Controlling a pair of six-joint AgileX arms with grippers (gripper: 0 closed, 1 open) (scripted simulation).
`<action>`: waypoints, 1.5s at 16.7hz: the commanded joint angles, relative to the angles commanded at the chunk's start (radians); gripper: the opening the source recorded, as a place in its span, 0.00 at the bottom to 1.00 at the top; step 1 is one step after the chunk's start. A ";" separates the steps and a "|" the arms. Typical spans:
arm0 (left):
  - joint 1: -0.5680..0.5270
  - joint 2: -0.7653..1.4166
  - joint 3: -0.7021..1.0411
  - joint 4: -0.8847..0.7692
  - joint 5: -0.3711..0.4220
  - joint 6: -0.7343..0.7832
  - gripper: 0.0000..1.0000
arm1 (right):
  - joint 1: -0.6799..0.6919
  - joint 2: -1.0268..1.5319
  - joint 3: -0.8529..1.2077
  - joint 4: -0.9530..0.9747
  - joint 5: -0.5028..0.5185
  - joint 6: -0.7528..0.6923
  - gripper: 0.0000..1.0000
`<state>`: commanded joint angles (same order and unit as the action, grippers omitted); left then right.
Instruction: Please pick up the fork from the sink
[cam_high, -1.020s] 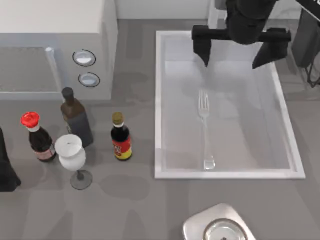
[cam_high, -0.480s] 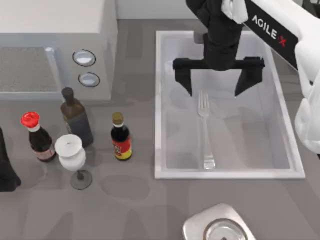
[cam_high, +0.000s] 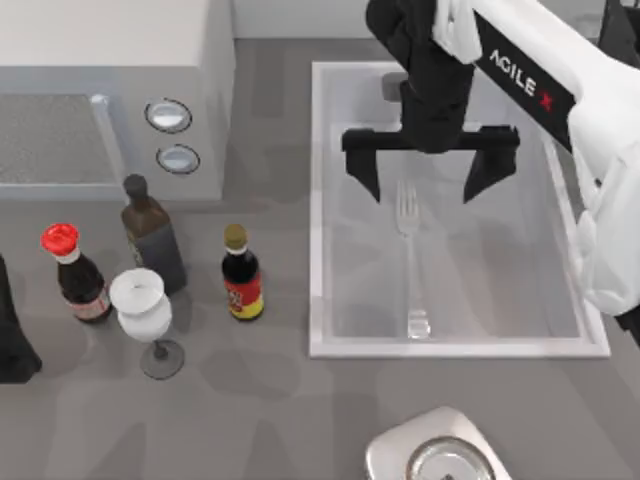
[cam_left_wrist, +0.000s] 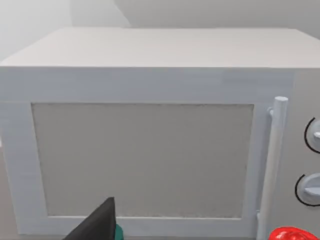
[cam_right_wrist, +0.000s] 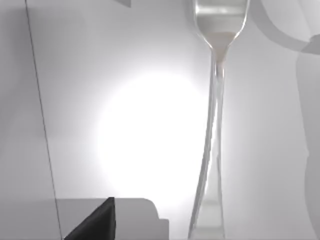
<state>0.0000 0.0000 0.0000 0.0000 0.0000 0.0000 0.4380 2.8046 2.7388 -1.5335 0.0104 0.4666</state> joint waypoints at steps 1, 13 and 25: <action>0.000 0.000 0.000 0.000 0.000 0.000 1.00 | 0.001 0.047 0.054 -0.013 0.001 0.001 1.00; 0.000 0.000 0.000 0.000 0.000 0.000 1.00 | 0.003 0.631 0.826 -0.162 0.010 0.000 1.00; 0.000 0.000 0.000 0.000 0.000 0.000 1.00 | 0.003 0.649 0.844 -0.167 0.010 0.000 0.47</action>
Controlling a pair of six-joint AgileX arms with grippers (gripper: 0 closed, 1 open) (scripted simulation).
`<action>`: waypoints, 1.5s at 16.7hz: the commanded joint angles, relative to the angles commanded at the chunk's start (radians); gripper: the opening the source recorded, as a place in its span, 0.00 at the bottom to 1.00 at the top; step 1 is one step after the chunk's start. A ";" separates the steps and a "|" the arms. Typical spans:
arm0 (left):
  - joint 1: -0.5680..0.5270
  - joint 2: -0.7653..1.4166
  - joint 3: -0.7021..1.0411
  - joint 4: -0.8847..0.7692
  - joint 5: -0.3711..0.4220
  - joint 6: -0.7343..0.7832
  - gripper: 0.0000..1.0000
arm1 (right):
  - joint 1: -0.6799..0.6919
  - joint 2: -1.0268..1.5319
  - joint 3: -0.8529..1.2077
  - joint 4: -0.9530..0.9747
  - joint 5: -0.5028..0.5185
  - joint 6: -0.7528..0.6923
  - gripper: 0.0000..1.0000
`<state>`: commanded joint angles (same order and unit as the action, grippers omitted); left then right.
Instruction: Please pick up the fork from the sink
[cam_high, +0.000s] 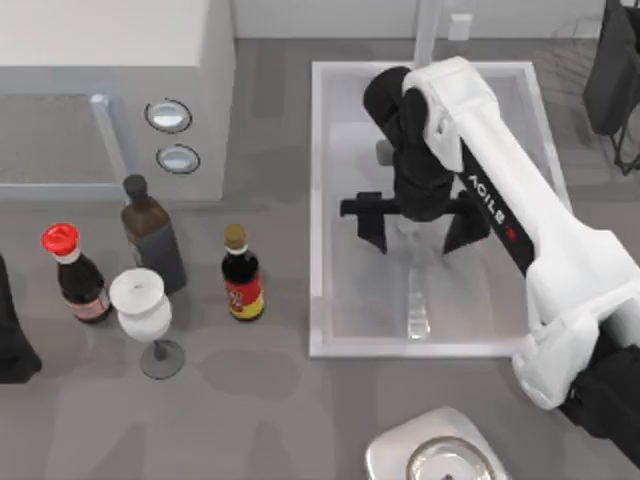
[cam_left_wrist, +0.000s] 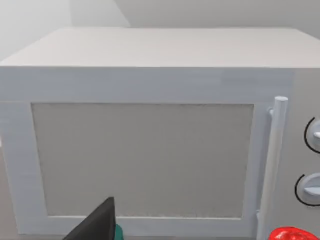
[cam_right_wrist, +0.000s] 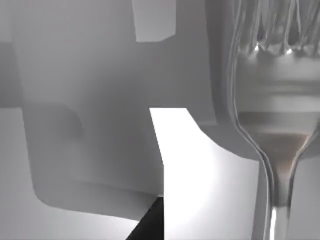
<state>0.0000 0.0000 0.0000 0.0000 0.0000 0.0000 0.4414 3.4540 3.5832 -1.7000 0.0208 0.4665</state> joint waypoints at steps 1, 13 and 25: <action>0.000 0.000 0.000 0.000 0.000 0.000 1.00 | 0.000 0.000 0.000 0.000 0.000 0.000 0.40; 0.000 0.000 0.000 0.000 0.000 0.000 1.00 | 0.000 0.000 0.000 0.000 0.000 0.000 0.00; 0.000 0.000 0.000 0.000 0.000 0.000 1.00 | -0.006 -0.454 -0.450 0.035 0.014 -0.016 0.00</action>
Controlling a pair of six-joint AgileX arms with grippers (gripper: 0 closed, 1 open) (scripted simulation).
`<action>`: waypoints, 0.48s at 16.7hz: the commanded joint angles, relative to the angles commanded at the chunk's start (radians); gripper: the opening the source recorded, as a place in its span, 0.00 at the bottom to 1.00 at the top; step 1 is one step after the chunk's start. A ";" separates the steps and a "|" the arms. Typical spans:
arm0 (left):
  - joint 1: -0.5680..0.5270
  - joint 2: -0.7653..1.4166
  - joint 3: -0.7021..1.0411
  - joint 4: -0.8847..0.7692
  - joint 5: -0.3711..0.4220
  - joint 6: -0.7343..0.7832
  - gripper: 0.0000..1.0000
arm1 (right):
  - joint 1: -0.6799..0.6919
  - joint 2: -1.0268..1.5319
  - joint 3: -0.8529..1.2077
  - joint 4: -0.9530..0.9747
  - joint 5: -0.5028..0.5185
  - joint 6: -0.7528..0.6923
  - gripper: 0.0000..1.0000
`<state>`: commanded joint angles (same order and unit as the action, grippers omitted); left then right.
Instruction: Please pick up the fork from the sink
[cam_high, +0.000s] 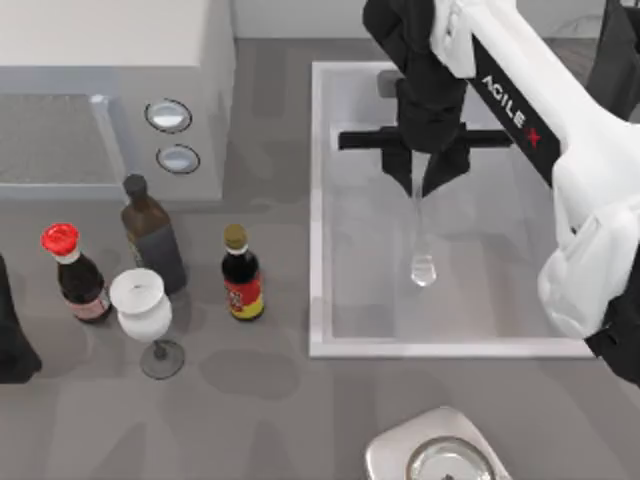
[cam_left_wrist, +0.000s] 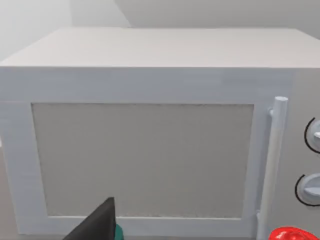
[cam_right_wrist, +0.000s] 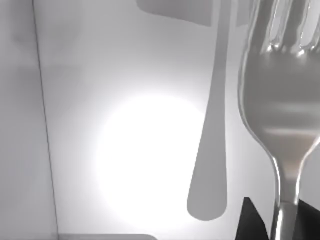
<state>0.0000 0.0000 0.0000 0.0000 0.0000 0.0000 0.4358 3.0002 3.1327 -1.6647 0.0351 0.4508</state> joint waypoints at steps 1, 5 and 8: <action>0.000 0.000 0.000 0.000 0.000 0.000 1.00 | 0.000 -0.058 -0.064 0.005 -0.001 0.000 0.00; 0.000 0.000 0.000 0.000 0.000 0.000 1.00 | 0.001 -0.206 -0.217 0.017 -0.003 0.001 0.00; 0.000 0.000 0.000 0.000 0.000 0.000 1.00 | 0.001 -0.220 -0.231 0.018 -0.004 0.001 0.00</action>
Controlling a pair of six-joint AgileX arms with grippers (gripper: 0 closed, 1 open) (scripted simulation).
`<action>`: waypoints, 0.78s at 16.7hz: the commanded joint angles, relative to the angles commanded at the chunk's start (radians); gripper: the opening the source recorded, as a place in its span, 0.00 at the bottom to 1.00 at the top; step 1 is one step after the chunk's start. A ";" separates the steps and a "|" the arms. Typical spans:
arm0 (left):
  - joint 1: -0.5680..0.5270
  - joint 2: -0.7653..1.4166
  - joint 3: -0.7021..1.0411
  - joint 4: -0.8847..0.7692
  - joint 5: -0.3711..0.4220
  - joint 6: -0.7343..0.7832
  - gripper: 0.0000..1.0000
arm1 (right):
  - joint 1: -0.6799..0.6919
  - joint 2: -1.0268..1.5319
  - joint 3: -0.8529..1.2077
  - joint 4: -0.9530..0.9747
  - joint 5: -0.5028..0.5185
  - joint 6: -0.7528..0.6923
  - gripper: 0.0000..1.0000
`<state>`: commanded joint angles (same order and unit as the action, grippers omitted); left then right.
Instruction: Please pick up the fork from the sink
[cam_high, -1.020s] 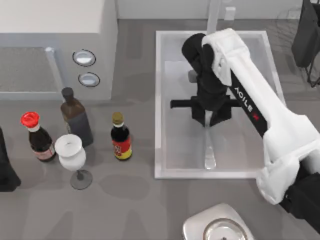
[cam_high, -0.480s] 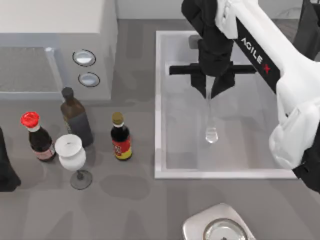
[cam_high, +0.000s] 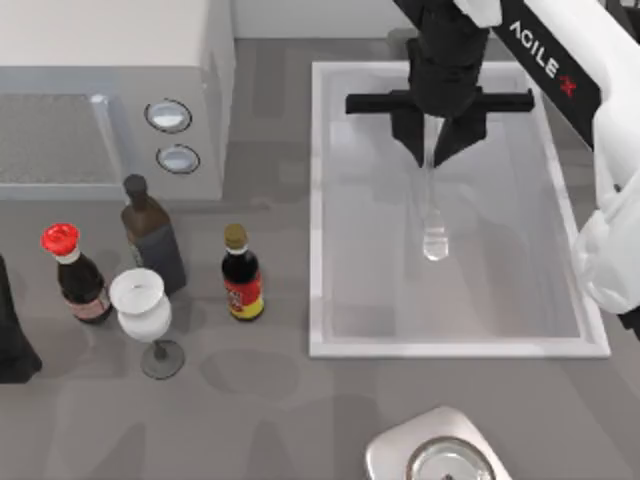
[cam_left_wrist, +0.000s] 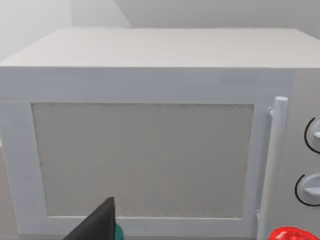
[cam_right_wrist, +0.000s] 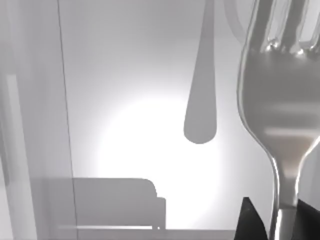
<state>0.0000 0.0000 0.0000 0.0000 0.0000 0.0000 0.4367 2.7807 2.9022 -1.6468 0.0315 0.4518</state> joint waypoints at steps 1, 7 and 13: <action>0.000 0.000 0.000 0.000 0.000 0.000 1.00 | 0.000 0.000 0.000 0.000 0.000 0.000 0.00; 0.000 0.000 0.000 0.000 0.000 0.000 1.00 | -0.048 -0.099 -0.107 0.027 -0.003 -0.048 0.00; 0.000 0.000 0.000 0.000 0.000 0.000 1.00 | -0.216 -0.431 -0.570 0.120 -0.014 -0.216 0.00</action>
<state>0.0000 0.0000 0.0000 0.0000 0.0000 0.0000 0.2210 2.3497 2.3317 -1.5265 0.0178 0.2361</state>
